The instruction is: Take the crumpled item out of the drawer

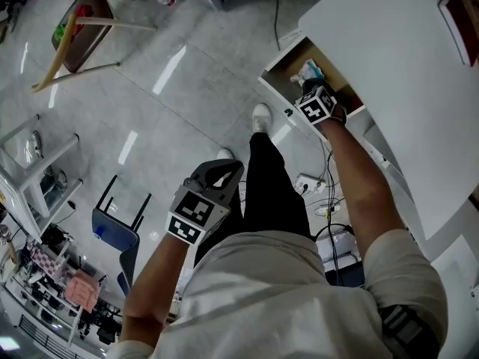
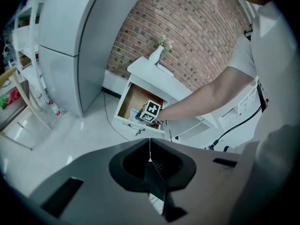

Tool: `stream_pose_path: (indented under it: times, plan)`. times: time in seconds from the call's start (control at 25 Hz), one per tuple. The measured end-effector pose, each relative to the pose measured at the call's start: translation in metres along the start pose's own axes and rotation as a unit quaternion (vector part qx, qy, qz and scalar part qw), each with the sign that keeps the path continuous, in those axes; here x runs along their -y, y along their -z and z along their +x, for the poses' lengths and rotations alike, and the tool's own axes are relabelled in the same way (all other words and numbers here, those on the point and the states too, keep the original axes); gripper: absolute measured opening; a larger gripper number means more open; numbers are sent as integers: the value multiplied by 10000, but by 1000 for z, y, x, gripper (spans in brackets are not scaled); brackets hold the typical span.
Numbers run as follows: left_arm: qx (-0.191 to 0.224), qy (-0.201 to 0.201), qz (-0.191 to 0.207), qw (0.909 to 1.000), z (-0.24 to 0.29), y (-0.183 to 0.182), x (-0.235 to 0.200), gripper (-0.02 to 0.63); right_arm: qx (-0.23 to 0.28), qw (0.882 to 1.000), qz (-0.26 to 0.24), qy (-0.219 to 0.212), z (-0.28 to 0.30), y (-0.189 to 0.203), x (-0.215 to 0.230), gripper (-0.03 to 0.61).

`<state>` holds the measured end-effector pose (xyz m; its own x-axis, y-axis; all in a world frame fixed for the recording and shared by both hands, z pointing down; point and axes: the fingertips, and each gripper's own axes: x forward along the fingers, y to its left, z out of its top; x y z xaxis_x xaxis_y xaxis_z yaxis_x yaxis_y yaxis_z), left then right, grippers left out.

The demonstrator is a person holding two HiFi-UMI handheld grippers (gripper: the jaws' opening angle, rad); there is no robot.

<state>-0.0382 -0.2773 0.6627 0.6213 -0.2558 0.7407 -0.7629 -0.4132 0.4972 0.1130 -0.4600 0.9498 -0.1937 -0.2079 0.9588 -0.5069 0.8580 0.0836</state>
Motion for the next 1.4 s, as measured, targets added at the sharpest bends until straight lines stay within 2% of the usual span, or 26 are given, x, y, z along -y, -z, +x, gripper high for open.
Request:
stream_pose_path:
  times: [0.28, 0.68, 1.08, 1.4]
  plan:
    - [117, 60, 177, 9998, -23, 2, 13, 25, 51, 9998, 162, 141, -32, -6, -1, 29]
    - [464, 164, 416, 9979, -88, 15, 49, 25, 254, 9986, 252, 382, -130, -27, -28, 29]
    - [784, 239, 694, 9942, -149, 37, 86, 25, 532, 9975, 332, 315, -236, -32, -89, 29]
    - [1008, 196, 827, 9913, -207, 75, 109, 25, 884, 9953, 354, 160, -333, -40, -176, 29]
